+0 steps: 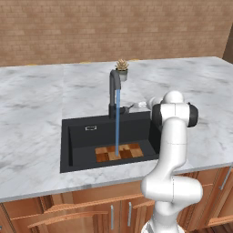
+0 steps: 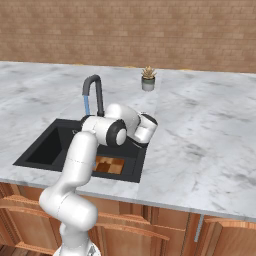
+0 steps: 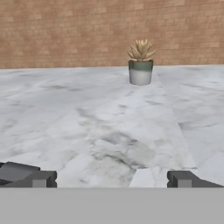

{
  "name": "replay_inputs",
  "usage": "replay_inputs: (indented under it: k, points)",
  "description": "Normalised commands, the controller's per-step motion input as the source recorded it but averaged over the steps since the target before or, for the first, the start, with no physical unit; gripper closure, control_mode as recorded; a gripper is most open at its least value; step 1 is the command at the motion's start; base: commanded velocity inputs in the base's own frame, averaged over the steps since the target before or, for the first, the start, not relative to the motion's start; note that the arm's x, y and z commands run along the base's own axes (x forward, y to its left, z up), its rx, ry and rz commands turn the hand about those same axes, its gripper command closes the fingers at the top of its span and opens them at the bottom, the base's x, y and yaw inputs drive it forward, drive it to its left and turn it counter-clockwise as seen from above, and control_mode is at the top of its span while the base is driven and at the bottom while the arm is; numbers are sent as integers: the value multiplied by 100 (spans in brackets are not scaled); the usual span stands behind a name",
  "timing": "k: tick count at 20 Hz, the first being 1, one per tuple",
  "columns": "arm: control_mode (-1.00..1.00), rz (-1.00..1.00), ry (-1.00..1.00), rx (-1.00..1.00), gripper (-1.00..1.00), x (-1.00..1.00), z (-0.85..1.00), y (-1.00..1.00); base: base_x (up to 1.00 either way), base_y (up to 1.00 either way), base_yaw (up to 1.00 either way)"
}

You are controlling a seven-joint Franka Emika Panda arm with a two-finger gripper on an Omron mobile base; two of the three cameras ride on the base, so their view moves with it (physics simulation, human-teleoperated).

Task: Turn on the sink faucet with hot water and rinse the cutting board for ten seconds, then turn off the faucet. Push the cutting board to reach the water if necessary.

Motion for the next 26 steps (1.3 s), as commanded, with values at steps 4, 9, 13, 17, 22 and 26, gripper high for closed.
replay_inputs:
  k: [4,9,13,17,22,26]
  points:
    - [-100,0,0,0,-100,0,0,16,0,0,0]
    - [-100,0,0,0,-100,0,0,18,0,0,0]
    - [-100,0,0,0,-100,3,-3,24,0,0,0]
    - [-100,1,0,0,-100,2,-7,35,0,0,0]
    - [-100,1,0,0,-100,2,-12,38,0,0,0]
    - [-100,1,0,0,-100,4,-10,36,0,0,0]
